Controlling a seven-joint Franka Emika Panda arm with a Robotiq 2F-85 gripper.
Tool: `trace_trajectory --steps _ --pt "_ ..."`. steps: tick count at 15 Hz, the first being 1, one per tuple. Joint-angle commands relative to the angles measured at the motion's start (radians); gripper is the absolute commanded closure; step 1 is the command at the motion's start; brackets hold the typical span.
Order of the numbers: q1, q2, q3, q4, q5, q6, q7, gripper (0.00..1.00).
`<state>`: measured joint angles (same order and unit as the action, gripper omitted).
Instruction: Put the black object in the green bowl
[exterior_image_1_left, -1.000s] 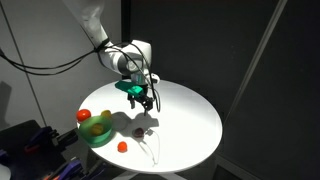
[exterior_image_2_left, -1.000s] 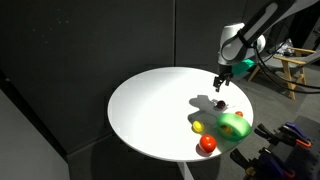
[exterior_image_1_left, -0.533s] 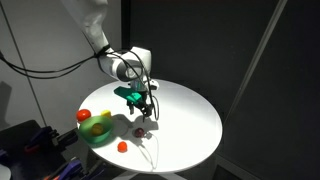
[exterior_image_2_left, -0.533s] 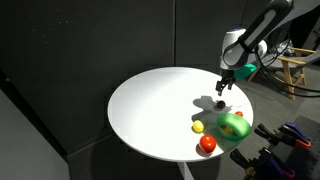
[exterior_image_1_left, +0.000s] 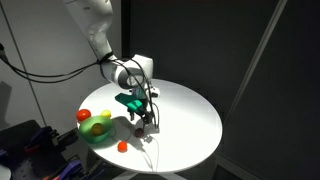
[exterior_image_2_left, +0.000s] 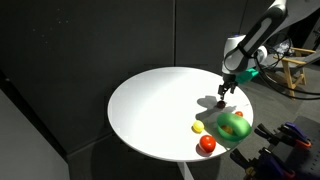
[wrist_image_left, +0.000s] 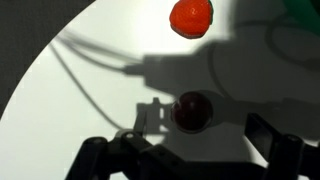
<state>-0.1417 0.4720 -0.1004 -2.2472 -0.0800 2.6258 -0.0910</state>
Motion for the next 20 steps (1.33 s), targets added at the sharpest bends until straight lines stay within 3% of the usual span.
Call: trace_trajectory --steps 1,20 --pt "-0.018 0.039 0.016 0.032 0.020 0.021 -0.031 0.00" --pt "-0.026 0.165 0.024 0.110 0.014 0.063 -0.035 0.00"
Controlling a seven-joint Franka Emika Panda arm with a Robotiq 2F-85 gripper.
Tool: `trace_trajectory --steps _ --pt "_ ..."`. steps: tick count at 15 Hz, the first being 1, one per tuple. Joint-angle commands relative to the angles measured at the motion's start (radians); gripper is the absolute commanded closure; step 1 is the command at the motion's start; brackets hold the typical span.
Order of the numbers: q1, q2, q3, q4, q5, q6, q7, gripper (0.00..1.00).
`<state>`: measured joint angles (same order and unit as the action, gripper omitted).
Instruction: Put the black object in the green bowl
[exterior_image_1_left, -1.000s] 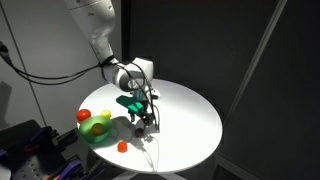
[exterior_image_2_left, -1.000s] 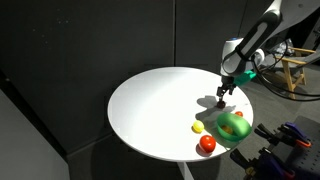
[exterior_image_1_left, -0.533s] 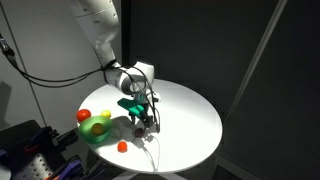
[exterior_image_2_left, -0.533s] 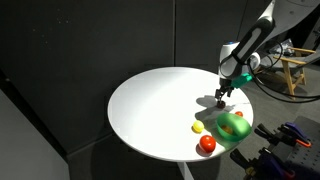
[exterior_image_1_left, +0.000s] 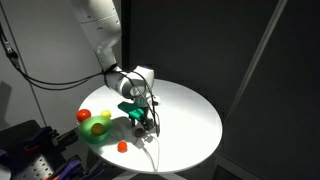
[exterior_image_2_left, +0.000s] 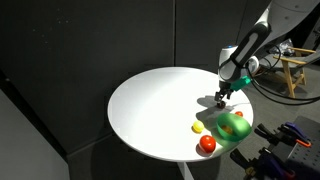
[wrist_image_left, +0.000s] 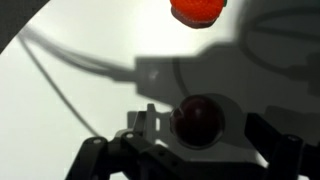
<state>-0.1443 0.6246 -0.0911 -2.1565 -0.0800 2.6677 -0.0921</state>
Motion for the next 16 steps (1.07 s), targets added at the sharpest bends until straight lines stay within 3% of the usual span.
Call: trace_trajectory --steps 1,11,12,14,16 --pt "-0.025 0.015 0.016 0.021 0.014 0.030 -0.036 0.00" --pt "-0.031 0.034 0.017 0.030 0.010 0.039 -0.046 0.01" --pt "-0.030 0.036 0.016 0.030 0.009 0.040 -0.046 0.25" --pt "-0.029 0.039 0.016 0.030 0.008 0.039 -0.046 0.30" --pt "-0.028 0.038 0.016 0.029 0.008 0.037 -0.046 0.47"
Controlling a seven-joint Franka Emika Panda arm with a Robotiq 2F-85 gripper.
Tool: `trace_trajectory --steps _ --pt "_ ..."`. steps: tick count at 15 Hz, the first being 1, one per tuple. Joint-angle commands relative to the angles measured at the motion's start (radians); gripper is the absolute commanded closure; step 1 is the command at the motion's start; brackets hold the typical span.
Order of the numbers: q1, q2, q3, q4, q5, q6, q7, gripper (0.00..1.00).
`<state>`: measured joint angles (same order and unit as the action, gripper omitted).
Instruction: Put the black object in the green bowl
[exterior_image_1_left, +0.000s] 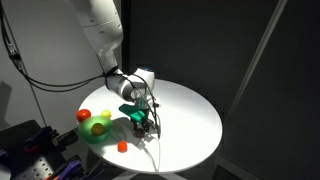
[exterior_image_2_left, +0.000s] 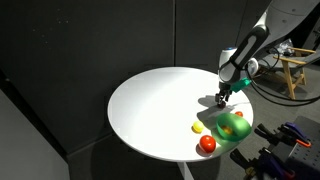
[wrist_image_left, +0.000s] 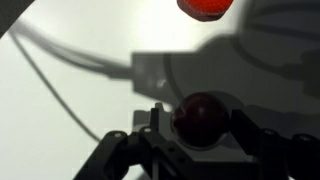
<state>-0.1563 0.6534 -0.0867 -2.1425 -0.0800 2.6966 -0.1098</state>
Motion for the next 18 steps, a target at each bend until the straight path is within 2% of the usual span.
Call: trace_trajectory --steps 1,3,11,18 --pt "-0.015 0.008 0.010 0.015 0.007 0.007 -0.027 0.56" --pt "-0.011 0.003 0.007 0.013 0.004 0.004 -0.025 0.66" --pt "-0.002 -0.057 -0.006 -0.017 -0.011 -0.043 -0.034 0.66" --pt "0.021 -0.144 -0.033 -0.040 -0.051 -0.139 -0.032 0.66"
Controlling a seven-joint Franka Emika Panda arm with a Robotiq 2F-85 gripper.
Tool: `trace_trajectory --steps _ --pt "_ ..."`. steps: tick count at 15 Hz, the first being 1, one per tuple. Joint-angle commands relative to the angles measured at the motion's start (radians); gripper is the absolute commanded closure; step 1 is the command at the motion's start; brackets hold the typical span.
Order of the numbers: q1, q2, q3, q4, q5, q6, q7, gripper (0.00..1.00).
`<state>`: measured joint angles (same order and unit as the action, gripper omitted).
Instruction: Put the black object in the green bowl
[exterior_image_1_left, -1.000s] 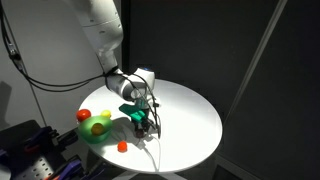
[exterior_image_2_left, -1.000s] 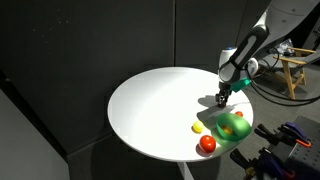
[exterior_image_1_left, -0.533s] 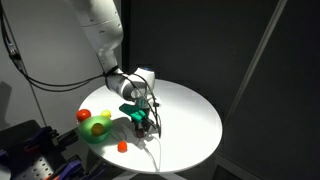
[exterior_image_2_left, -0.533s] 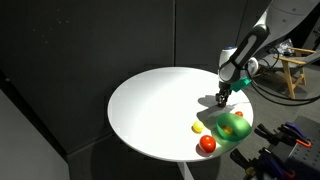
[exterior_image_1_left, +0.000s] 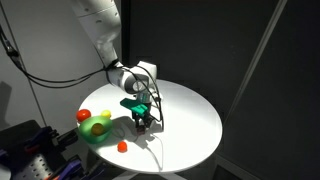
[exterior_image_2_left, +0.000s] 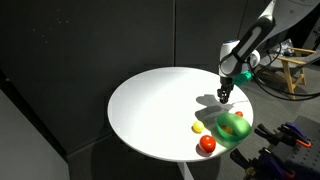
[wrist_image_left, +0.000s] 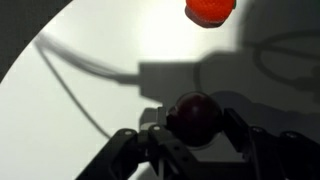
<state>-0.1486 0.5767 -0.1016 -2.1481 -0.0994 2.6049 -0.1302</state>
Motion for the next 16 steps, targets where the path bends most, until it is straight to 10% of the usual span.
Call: trace_trajectory --steps 1,16 --pt "0.015 -0.083 -0.020 -0.039 -0.040 -0.060 -0.014 0.66" --pt "0.007 -0.377 0.008 -0.242 -0.037 -0.137 -0.147 0.66"
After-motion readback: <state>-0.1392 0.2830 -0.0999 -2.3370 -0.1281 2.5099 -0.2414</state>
